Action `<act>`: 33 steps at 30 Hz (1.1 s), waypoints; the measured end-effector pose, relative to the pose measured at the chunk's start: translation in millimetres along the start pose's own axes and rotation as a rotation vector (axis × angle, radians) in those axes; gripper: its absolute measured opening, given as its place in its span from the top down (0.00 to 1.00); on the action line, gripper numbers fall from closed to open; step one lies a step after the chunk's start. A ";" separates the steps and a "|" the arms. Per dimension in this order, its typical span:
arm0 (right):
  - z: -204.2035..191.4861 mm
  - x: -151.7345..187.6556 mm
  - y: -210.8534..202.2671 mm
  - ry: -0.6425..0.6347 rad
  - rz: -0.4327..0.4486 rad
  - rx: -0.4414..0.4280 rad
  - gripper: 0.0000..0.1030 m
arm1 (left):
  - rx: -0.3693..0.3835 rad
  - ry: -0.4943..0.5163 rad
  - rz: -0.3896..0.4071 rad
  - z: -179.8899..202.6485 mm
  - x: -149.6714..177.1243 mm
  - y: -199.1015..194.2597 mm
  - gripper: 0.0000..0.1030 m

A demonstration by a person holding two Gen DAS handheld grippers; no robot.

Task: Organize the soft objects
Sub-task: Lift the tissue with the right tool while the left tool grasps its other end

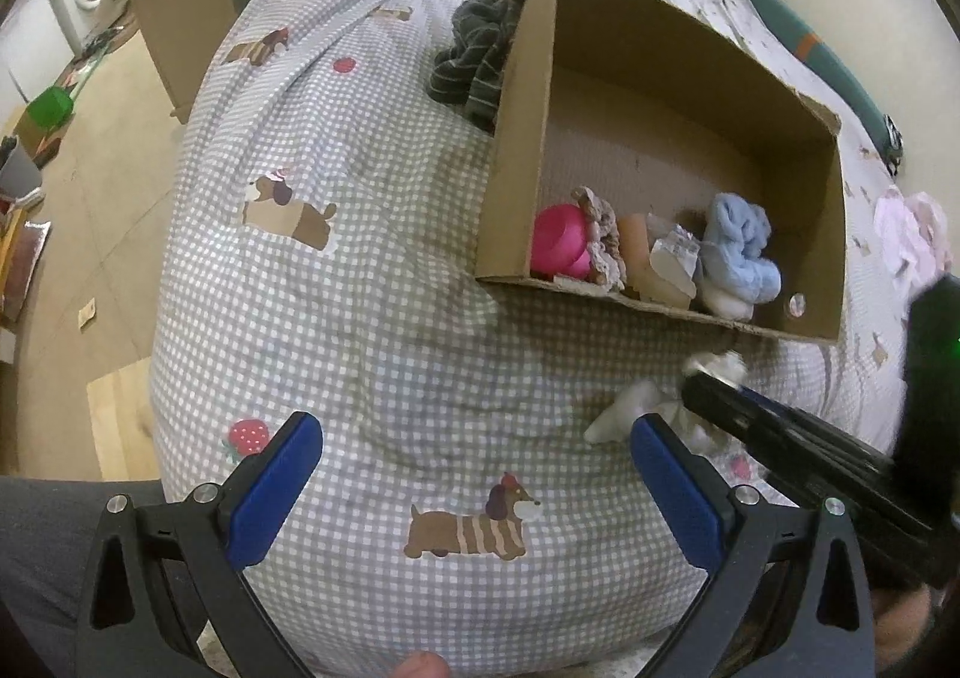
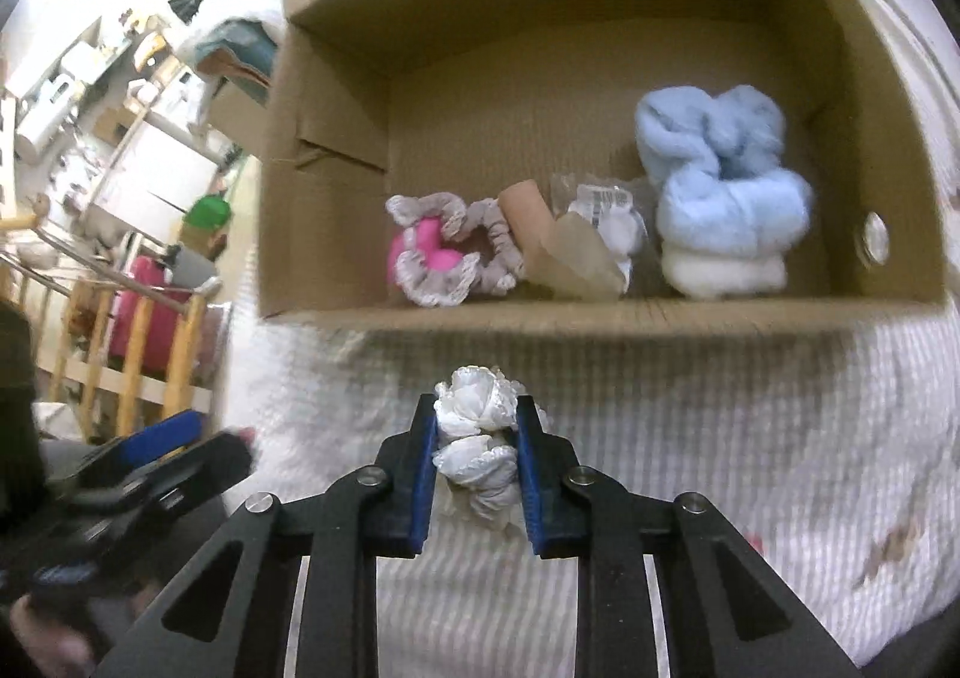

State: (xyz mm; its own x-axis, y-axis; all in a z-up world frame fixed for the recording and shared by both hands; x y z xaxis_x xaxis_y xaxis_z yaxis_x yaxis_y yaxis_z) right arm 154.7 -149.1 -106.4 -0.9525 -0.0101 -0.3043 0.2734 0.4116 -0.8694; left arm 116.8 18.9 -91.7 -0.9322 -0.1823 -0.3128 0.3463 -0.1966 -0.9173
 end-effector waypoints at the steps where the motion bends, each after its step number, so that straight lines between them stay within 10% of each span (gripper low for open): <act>1: 0.8 4.1 -4.8 0.008 -0.008 -0.011 0.75 | -0.004 0.008 -0.005 1.3 1.1 1.8 0.01; 16: 36.4 12.7 -67.5 0.083 0.138 -0.005 0.75 | 0.030 0.237 0.021 57.9 19.6 10.7 0.03; 21: 49.7 12.9 -72.9 0.121 0.167 0.010 0.75 | 0.098 0.288 -0.023 88.9 22.8 31.5 0.30; 27: 70.4 18.4 -79.0 0.168 0.165 0.010 0.75 | 0.100 0.238 -0.055 107.7 14.1 68.1 0.32; 33: 74.7 19.1 -86.3 0.175 0.177 -0.003 0.75 | 0.045 0.138 -0.118 100.1 4.0 102.2 0.65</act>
Point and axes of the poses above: each gripper's, at about its wrist camera, not at the fingertips, and y roughly the way its jaws point, z to its right, x to its underside, the point moved 4 cm from there along y, roughly the way its jaws point, and after that the axes turned 4 degrees about x, right-handed, at the moved point
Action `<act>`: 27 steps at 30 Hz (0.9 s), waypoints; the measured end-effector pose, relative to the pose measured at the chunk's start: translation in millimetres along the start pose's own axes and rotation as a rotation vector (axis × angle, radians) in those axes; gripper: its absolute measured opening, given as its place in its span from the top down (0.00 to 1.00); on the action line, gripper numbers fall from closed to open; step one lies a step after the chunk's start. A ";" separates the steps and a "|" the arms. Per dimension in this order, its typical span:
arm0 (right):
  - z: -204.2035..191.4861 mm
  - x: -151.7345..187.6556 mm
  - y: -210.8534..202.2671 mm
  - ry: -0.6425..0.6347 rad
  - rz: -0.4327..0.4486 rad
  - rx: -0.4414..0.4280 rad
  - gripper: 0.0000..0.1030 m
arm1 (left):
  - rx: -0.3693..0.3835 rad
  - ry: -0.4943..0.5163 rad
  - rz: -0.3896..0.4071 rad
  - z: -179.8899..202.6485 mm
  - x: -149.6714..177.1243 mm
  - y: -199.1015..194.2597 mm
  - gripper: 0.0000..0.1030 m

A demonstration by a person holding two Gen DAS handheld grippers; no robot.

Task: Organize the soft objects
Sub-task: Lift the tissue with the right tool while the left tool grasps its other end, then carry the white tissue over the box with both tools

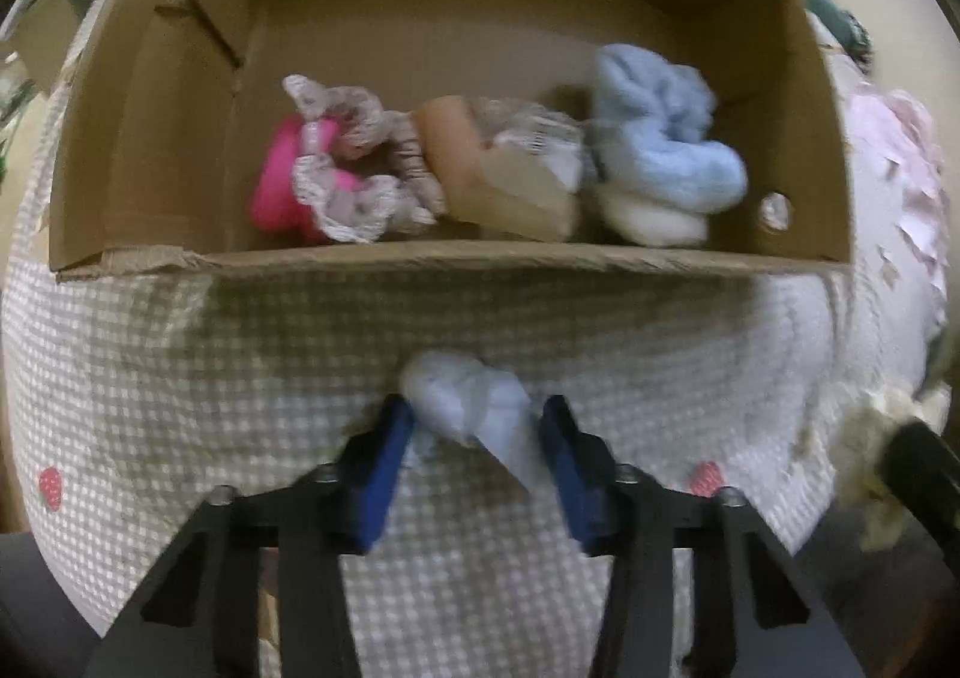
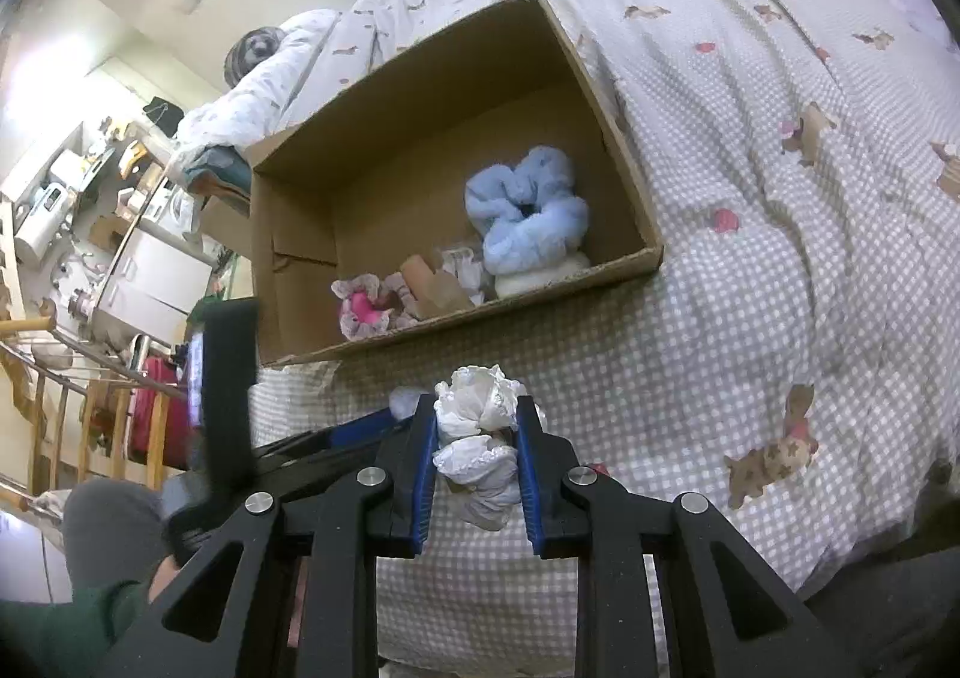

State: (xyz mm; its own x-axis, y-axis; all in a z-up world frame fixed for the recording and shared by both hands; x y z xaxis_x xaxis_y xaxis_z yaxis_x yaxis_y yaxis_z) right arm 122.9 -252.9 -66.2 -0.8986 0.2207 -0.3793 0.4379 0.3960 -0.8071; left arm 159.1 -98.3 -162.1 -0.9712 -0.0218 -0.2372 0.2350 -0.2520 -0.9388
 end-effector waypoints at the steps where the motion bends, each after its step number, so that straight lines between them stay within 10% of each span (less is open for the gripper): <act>1: 0.2 -0.5 -0.7 0.004 0.002 -0.004 0.75 | 0.000 -0.006 0.002 -1.5 -1.3 -0.2 0.68; 9: -9.4 -0.9 1.5 -0.020 -0.001 -0.001 0.75 | -0.029 0.016 -0.007 -11.5 6.3 -18.3 0.86; 27: -32.7 -1.7 -8.4 -0.109 0.029 0.035 0.75 | 0.058 -0.052 0.126 -38.1 21.7 -127.5 0.88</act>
Point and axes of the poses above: each gripper's, at about its wrist camera, not at the fingertips, and y roughly the way its jaws point, z to its right, x to its underside, the point moved 4 cm from there along y, roughly the way its jaws point, and after that the axes turned 4 degrees about x, right-handed, at the moved point
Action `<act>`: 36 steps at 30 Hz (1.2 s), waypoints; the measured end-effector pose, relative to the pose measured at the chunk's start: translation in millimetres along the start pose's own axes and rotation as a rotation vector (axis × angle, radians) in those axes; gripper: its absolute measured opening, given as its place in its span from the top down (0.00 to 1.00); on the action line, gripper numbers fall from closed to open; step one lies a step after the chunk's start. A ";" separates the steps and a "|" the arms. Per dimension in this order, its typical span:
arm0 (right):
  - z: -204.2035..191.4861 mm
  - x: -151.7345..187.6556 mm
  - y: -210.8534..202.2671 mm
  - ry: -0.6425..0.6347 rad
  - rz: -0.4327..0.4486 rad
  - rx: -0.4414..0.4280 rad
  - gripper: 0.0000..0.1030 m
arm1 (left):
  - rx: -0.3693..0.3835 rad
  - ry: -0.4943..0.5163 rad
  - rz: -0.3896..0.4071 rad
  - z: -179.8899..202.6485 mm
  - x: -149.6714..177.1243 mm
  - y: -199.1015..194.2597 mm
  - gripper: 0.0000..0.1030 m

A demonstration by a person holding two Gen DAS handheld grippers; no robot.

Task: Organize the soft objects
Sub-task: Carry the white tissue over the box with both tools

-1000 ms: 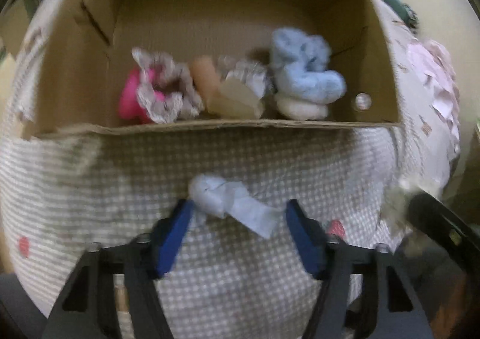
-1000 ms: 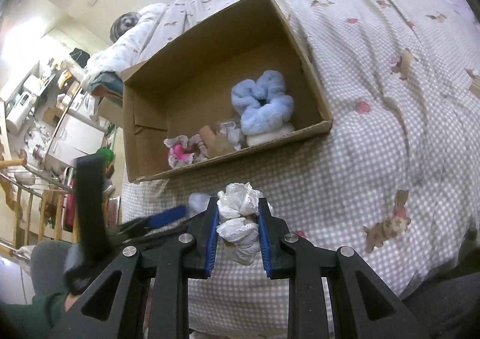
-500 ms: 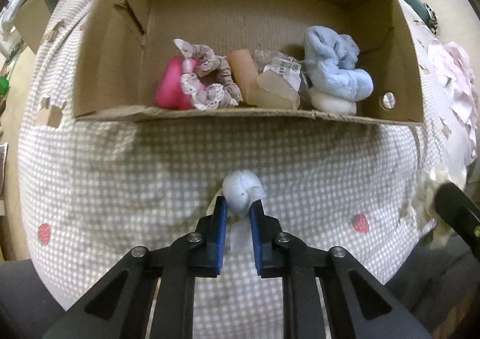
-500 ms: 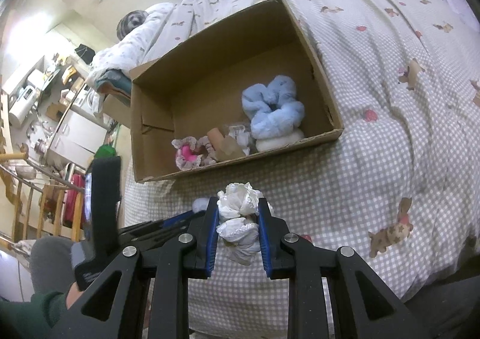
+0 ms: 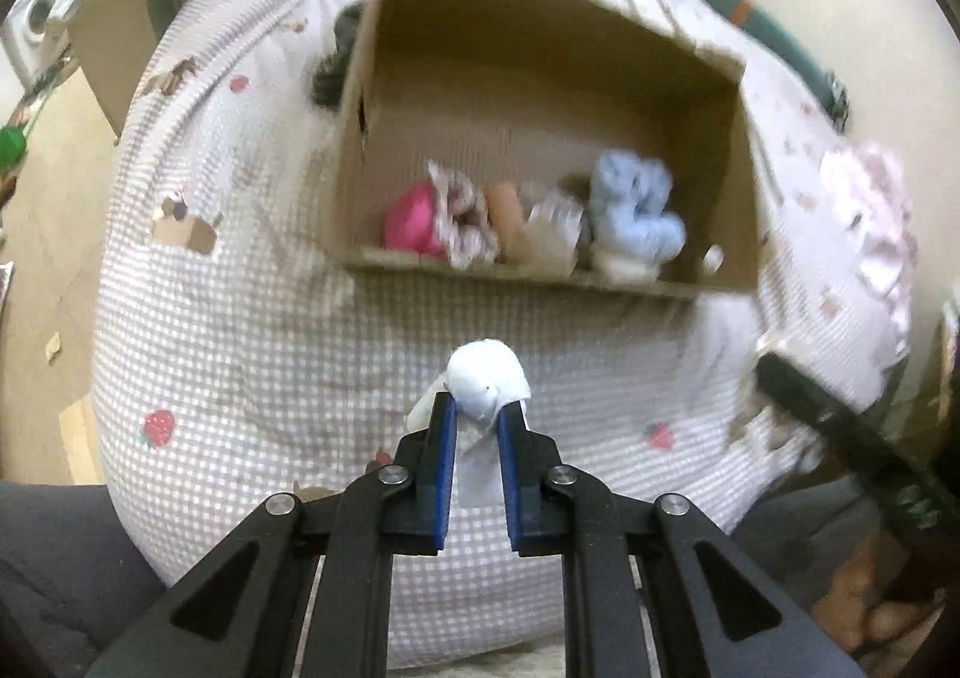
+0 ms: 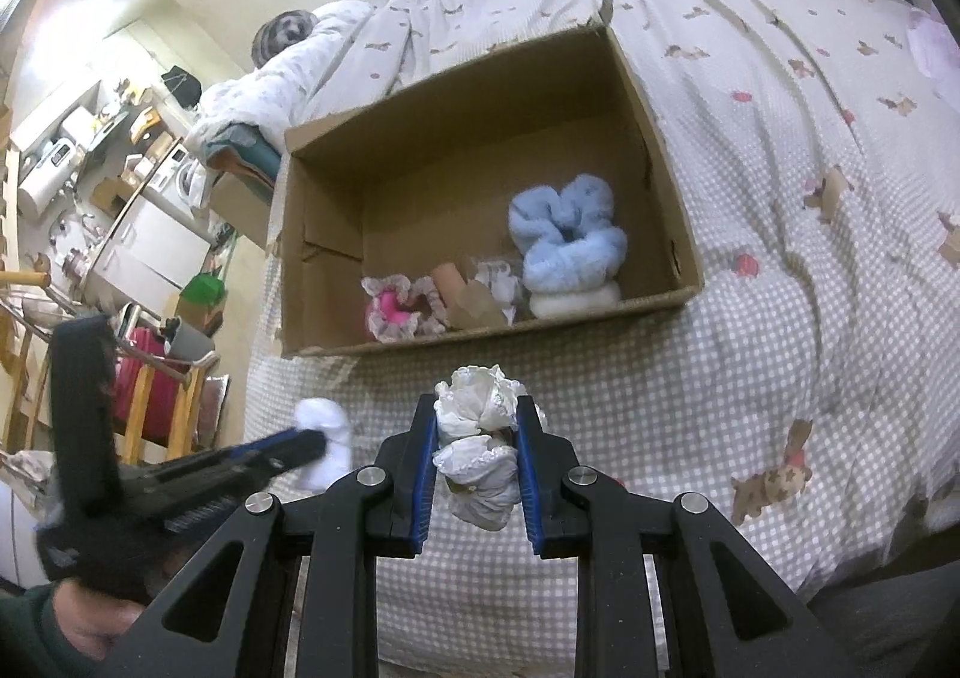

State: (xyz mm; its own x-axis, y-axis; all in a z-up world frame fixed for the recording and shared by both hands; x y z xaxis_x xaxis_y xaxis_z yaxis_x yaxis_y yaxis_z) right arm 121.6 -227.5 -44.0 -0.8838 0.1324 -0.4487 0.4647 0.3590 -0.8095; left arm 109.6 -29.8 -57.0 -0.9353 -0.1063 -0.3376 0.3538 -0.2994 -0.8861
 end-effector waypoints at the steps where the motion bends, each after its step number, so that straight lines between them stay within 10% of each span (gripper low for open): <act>1: -0.3 -3.3 -1.0 0.001 0.002 -0.001 0.75 | 0.007 -0.002 0.012 -1.4 -4.5 -6.4 0.88; 17: 4.0 -92.8 16.6 -0.041 0.055 0.021 0.75 | -0.065 0.081 0.119 24.1 -100.7 1.2 0.88; 36: 20.1 -86.8 87.3 -0.024 -0.051 0.038 0.75 | -0.141 0.104 0.041 19.2 -115.0 69.7 0.87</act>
Point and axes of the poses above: each gripper's, at about its wrist camera, not at the fingertips, and y roughly the way its jaws point, z to its right, x to its underside, the point moved 4 cm from there along y, roughly the way its jaws point, and after that the axes turned 4 degrees about x, right-handed, at the moved point
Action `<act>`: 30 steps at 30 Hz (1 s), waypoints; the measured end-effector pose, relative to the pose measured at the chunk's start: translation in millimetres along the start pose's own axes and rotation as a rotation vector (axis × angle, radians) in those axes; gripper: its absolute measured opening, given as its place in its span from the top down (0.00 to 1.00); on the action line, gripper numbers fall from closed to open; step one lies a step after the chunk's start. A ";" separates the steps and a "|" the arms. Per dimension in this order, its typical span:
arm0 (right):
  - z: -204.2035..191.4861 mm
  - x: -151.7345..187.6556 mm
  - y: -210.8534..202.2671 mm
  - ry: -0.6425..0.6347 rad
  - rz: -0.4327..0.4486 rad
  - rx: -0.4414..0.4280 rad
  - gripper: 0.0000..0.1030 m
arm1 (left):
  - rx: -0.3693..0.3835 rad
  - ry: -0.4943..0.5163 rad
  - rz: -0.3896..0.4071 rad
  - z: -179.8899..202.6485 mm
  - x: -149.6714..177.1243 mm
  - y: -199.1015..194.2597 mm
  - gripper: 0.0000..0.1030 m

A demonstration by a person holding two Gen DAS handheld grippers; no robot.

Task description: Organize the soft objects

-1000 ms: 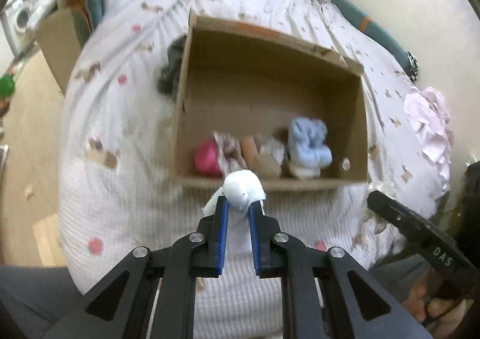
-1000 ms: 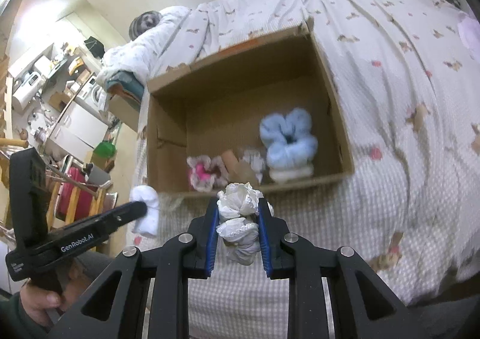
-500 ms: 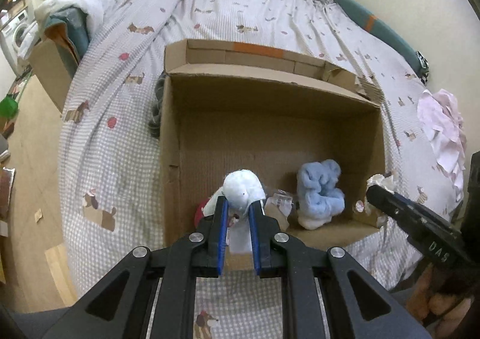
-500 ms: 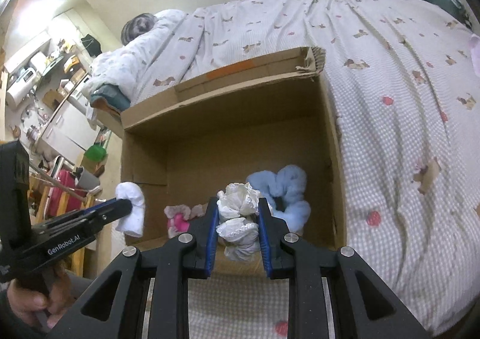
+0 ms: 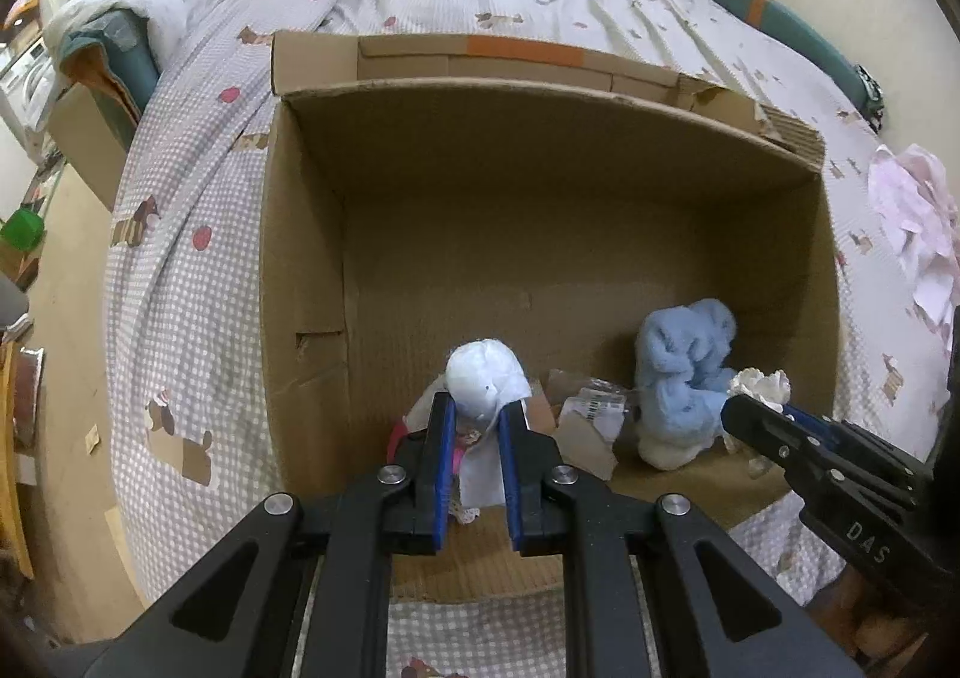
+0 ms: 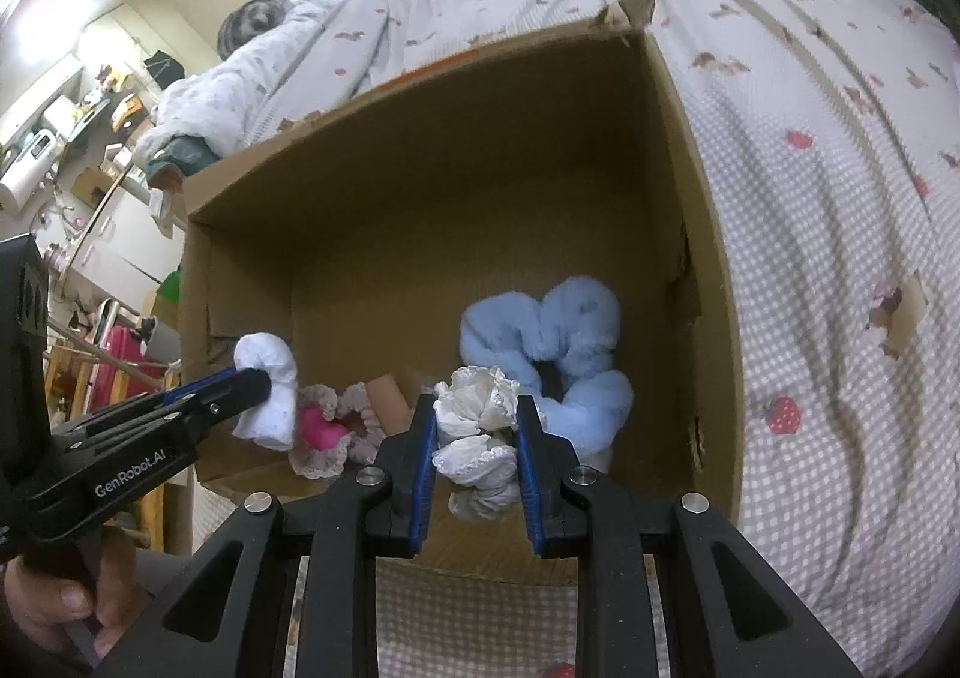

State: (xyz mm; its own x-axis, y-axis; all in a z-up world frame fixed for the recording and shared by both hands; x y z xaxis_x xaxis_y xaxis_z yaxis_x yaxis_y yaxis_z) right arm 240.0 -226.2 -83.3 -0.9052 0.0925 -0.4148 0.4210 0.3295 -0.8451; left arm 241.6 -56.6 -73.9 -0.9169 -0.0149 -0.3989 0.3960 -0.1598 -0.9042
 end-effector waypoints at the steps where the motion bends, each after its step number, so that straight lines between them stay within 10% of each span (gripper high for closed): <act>1: -0.2 0.4 1.8 0.001 -0.005 0.000 0.75 | 0.002 -0.003 -0.002 -0.2 0.3 1.9 0.87; 11: -1.5 -2.7 -4.1 0.008 0.028 -0.006 0.68 | -0.006 0.004 -0.012 3.4 1.3 3.2 0.82; 14: 0.5 -4.7 -12.1 0.004 0.058 -0.002 0.40 | -0.016 0.030 0.001 5.4 0.0 -3.0 0.77; 22: -3.7 -4.8 -32.5 -0.005 0.114 0.007 0.21 | -0.041 0.013 0.071 2.3 -3.3 -33.6 0.25; 30: -17.8 -6.6 -79.9 -0.037 0.206 0.092 0.12 | -0.094 0.083 0.193 1.1 -3.3 -85.4 0.16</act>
State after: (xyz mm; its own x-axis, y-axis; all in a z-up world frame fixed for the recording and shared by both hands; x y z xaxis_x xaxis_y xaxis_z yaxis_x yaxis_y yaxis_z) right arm 211.3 -236.4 -7.1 -0.7975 0.1143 -0.5924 0.6018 0.2201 -0.7677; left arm 210.7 -44.0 4.8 -0.8180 0.0456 -0.5734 0.5700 -0.0689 -0.8187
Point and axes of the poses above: each gripper's, at about its wrist camera, not at the fingertips, and y roughly the way its jaws point, z to its right, x to its underside, the point moved 4 cm from there along y, roughly the way its jaws point, and after that the axes turned 4 degrees about x, right-handed, at the moved point
